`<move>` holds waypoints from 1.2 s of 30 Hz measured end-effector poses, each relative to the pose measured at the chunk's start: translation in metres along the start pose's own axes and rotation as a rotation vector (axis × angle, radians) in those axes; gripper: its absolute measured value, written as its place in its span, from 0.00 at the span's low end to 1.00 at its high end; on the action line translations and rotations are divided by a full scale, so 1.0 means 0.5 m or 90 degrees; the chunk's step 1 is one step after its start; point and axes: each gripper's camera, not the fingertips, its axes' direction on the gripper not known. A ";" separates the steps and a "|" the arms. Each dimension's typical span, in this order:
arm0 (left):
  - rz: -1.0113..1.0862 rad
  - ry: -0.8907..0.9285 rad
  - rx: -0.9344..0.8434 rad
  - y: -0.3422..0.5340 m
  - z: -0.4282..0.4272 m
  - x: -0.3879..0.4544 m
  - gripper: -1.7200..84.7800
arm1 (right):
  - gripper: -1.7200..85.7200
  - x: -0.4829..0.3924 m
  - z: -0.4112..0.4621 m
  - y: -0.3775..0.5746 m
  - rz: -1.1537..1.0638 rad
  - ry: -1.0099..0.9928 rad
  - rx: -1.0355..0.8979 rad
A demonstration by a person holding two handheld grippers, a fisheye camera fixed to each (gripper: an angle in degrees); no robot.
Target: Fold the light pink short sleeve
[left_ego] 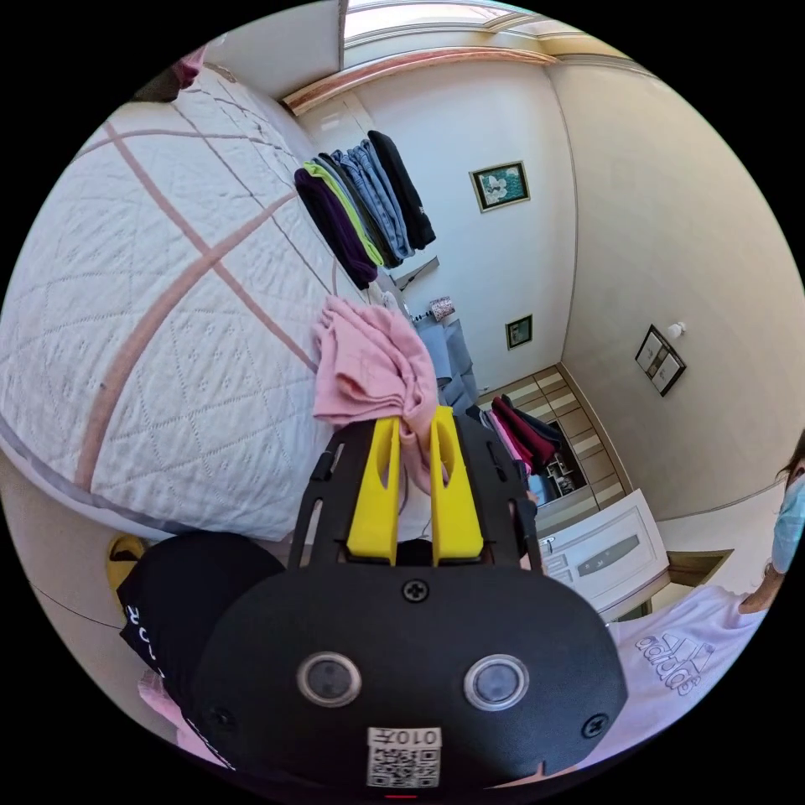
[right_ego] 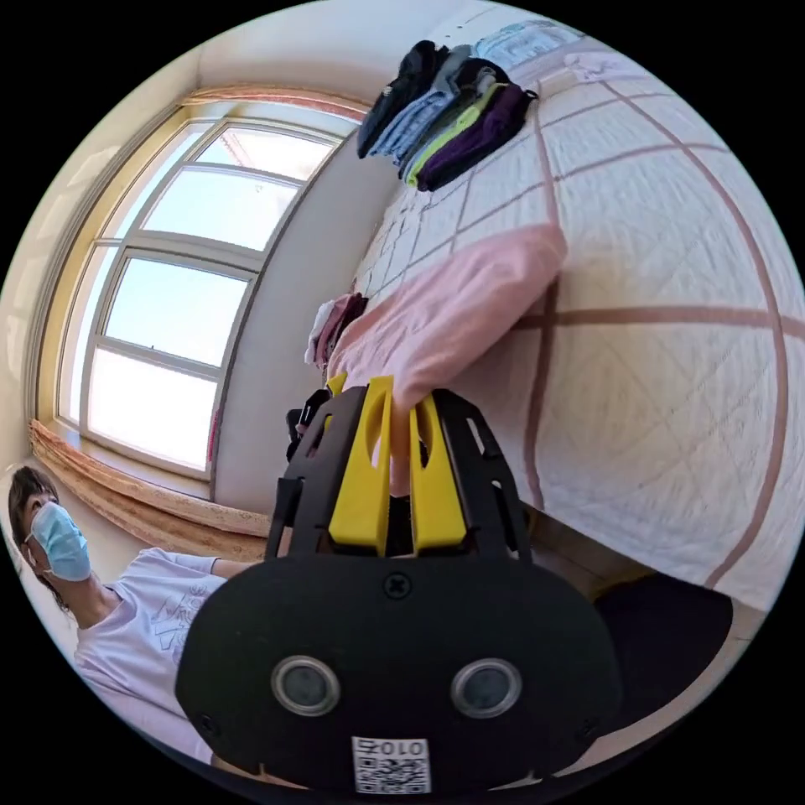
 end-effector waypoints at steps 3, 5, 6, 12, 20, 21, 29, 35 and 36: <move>0.039 0.043 0.033 -0.029 -0.101 0.046 0.12 | 0.08 -0.127 0.018 -0.023 -0.102 -0.009 -0.013; 0.063 0.058 0.045 -0.048 -0.174 0.074 0.13 | 0.08 -0.222 0.059 -0.040 -0.174 -0.026 -0.042; 0.079 0.061 0.054 -0.059 -0.227 0.090 0.13 | 0.08 -0.242 0.073 -0.043 -0.189 -0.032 -0.050; 0.101 0.014 0.096 -0.134 -0.490 0.107 0.13 | 0.08 -0.380 0.304 -0.106 -0.281 -0.110 -0.150; 0.207 0.000 0.091 -0.532 -0.740 0.134 0.12 | 0.07 -0.639 0.596 -0.418 -0.392 -0.198 -0.108; 0.233 0.008 0.090 -0.598 -0.780 0.142 0.12 | 0.07 -0.667 0.611 -0.432 -0.411 -0.196 -0.092; -0.014 -0.061 0.003 -0.783 -0.930 -0.184 0.11 | 0.08 -0.618 1.070 -0.519 -0.202 -0.117 -0.123; -0.178 0.032 0.031 -0.674 -0.921 -0.404 0.11 | 0.08 -0.469 1.212 -0.472 -0.051 -0.168 -0.218; -0.167 0.037 0.031 -0.676 -0.916 -0.396 0.11 | 0.08 -0.475 1.212 -0.473 -0.052 -0.162 -0.221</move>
